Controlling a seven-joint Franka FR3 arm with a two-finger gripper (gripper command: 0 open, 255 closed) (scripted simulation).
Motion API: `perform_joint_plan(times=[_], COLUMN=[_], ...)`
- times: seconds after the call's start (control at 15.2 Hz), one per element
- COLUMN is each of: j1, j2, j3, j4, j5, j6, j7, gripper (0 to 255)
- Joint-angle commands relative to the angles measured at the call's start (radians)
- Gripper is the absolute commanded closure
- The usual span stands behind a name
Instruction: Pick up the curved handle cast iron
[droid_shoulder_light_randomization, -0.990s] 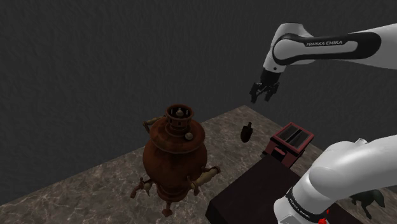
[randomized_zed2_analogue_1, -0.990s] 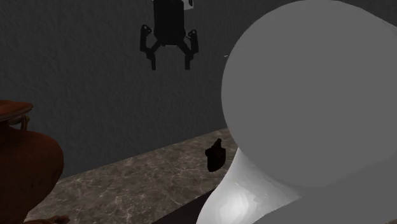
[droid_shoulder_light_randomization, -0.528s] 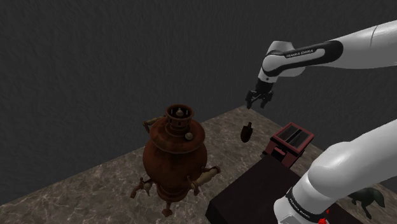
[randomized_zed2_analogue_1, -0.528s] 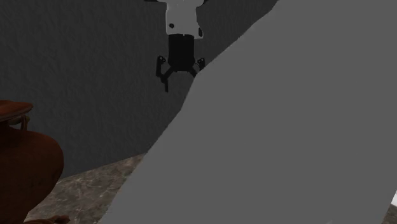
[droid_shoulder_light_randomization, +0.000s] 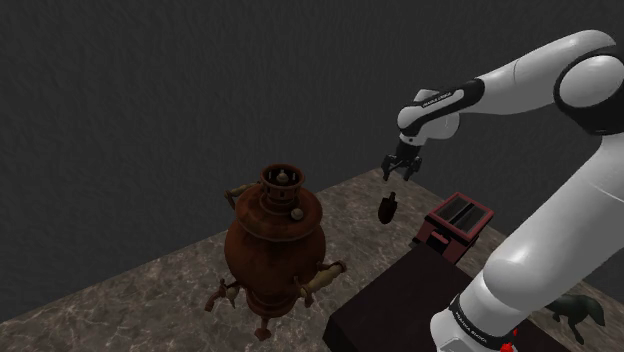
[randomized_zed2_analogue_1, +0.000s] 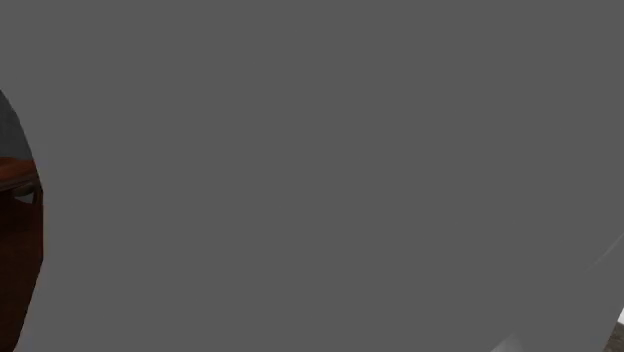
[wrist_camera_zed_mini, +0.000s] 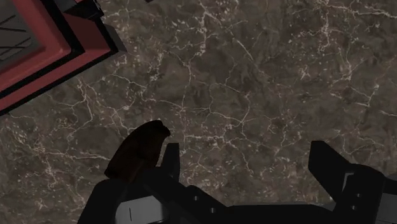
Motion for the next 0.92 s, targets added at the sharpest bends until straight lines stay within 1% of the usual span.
perform_joint_plan(times=[0.0, 0.2, 0.4, 0.66, 0.86], j1=[-0.012, -0.036, -0.073, -0.136, -0.189], j2=[0.086, 0.204, 0.323, 0.476, 0.589], j3=[-0.020, -0.030, -0.025, -0.002, 0.021], j4=[0.038, 0.090, 0.151, 0.248, 0.330], j5=[0.049, 0.128, 0.210, 0.308, 0.367], j6=[0.036, 0.081, 0.114, 0.142, 0.153], j7=[-0.038, -0.087, -0.134, -0.184, -0.209], gripper=[0, 0, 0, 0, 0])
